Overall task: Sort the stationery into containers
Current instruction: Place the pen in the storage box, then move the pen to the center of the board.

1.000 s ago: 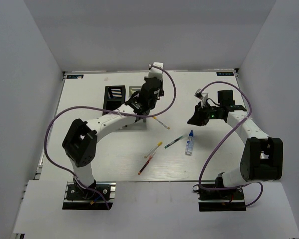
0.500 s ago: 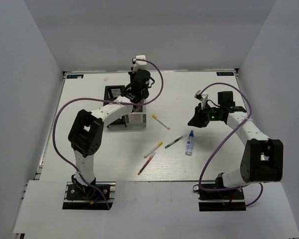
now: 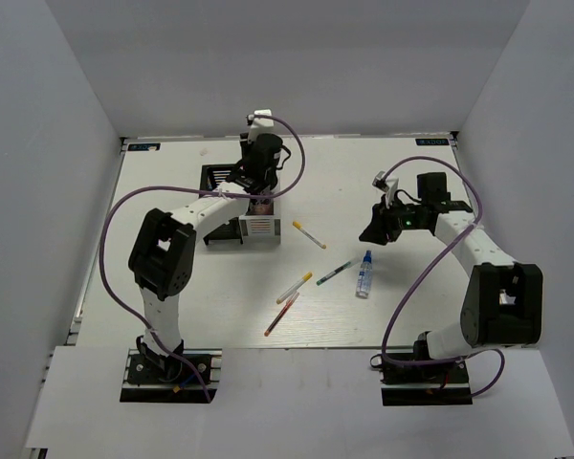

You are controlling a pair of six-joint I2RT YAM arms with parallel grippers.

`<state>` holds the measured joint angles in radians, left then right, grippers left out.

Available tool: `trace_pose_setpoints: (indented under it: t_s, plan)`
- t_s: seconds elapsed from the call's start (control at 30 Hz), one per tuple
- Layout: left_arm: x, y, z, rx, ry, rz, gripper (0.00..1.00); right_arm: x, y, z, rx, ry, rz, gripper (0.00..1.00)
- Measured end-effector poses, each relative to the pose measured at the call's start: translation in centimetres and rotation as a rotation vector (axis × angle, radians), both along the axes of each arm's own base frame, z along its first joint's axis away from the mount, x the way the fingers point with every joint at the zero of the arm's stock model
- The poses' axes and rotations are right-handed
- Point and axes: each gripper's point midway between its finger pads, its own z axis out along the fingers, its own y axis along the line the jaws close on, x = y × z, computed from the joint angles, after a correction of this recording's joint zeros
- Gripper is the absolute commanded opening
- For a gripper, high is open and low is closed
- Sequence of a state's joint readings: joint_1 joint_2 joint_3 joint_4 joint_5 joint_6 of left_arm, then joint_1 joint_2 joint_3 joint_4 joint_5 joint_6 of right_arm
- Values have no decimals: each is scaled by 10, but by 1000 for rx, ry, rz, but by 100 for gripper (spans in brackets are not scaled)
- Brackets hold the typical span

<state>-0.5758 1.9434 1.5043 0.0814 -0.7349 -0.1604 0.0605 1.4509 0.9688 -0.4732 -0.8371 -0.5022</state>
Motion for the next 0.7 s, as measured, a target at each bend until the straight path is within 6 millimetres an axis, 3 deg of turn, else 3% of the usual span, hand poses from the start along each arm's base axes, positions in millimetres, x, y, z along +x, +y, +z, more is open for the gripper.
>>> trace_pose_setpoints:
  t_s: [0.03,0.13,0.33,0.43,0.47,0.57,0.63,0.7]
  plan:
    - [0,-1,-1,-3,5,-6,58,1,0,1,0,-4,2,41]
    - [0,-4,-6,-8,18,-19,73,3,3,2,-1,-10,11,46]
    - [-4,-10,-10,-27,43,-60,97,4,19,-2,-33,-19,98,54]
    - [-17,-15,0,-37,80,-128,100,18,36,-5,-79,-20,138,54]
    - [-24,-17,6,-45,98,-163,100,26,43,-7,-103,-15,139,63]
    - [-64,-18,29,-84,136,-269,100,51,65,-18,-174,23,129,71]
    - [-100,-13,43,-135,141,-342,100,68,81,-26,-216,31,112,90]
    - [-142,-4,46,-180,156,-410,100,74,91,-33,-245,38,97,90]
